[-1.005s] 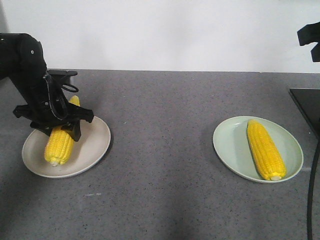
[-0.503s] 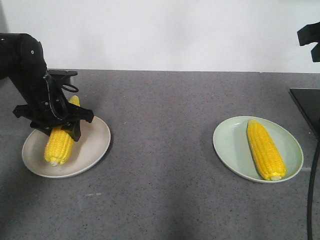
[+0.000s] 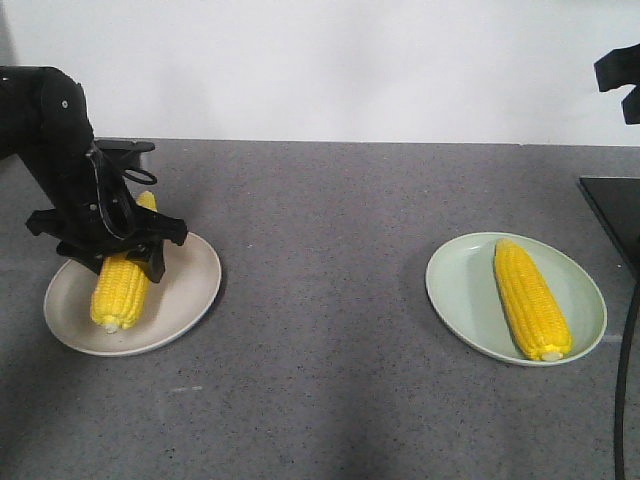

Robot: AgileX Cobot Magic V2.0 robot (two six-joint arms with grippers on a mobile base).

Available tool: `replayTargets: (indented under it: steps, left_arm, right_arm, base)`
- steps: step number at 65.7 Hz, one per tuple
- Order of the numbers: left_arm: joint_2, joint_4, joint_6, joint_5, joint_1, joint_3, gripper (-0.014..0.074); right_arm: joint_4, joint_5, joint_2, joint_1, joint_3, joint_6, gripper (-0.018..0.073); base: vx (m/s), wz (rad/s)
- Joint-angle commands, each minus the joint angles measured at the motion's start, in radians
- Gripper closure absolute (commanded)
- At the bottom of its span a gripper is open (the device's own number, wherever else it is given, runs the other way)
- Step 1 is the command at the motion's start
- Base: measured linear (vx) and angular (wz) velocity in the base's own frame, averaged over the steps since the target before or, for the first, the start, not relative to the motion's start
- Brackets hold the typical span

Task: Distribute corn equally
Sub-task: 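Open the left gripper and raise it away from the cob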

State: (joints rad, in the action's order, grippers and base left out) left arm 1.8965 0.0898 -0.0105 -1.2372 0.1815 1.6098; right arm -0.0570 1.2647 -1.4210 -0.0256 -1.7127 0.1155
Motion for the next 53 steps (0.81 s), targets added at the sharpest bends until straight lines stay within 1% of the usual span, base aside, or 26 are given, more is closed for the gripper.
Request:
replayTargets:
  steps: [1, 15, 34, 47, 53]
  left_arm:
    - [-0.047, 0.008, -0.012, -0.007, 0.000, 0.024, 0.0102]
    - [-0.047, 0.008, -0.012, -0.007, 0.000, 0.024, 0.0070]
    - [-0.056, 0.007, -0.009, -0.007, 0.000, 0.032, 0.0073]
    - [-0.100, 0.007, -0.008, -0.007, 0.000, 0.127, 0.0073]
    - [-0.133, 0.007, -0.008, -0.007, 0.000, 0.172, 0.0093]
  right_arm:
    - [-0.003, -0.042, 0.029, 0.001, -0.025, 0.000, 0.0568]
    - [-0.003, -0.042, 0.029, 0.001, -0.025, 0.000, 0.0568]
    - [-0.003, -0.041, 0.029, 0.001, -0.025, 0.000, 0.0568]
    - [-0.003, -0.041, 0.029, 0.001, -0.025, 0.000, 0.0568]
    - [-0.003, -0.041, 0.029, 0.001, -0.025, 0.000, 0.0568]
  base:
    - [0.00, 0.00]
    - [0.00, 0.00]
    - [0.00, 0.00]
    - [0.00, 0.00]
    - [0.00, 0.00]
